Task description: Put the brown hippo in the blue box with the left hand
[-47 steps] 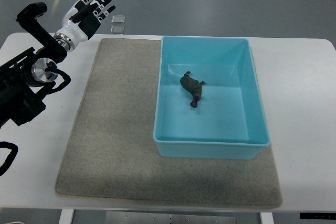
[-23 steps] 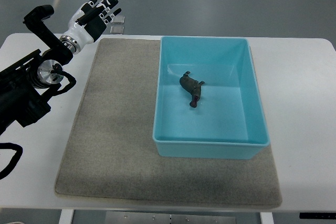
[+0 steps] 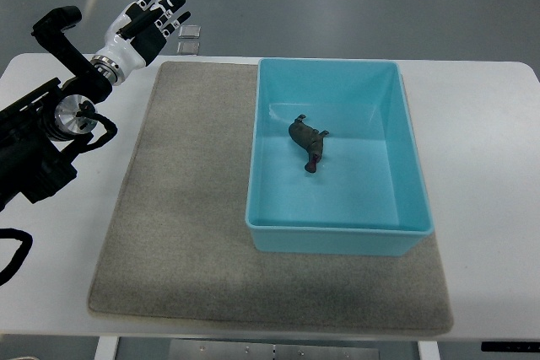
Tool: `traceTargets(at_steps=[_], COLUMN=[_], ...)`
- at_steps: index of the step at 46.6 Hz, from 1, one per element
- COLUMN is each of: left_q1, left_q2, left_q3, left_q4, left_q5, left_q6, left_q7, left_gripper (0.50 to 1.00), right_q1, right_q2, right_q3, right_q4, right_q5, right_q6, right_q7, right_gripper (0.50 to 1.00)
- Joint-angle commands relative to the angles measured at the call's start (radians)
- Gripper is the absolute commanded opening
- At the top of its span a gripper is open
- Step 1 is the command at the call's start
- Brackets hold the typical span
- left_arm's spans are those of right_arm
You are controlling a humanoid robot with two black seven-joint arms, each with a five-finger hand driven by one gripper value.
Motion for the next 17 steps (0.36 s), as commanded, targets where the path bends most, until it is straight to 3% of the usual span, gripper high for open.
traceTargets(at_steps=[1, 17], left_q1=[0.002, 0.002], left_q2=[0.001, -0.001], left_q3=[0.0, -0.001], left_q4=[0.002, 0.002], left_q5=[0.002, 0.002], left_q6=[-0.002, 0.0], left_q7=[0.0, 0.0], left_gripper=[0.994, 0.996], right_q1=[0.0, 0.003], right_q2=[0.0, 0.0], right_q3=[0.003, 0.004], right_q4=[0.018, 0.018], right_q5=[0.0, -0.003], right_q6=[0.013, 0.007], right_q7=[0.0, -0.002], right_gripper=[0.936, 0.936])
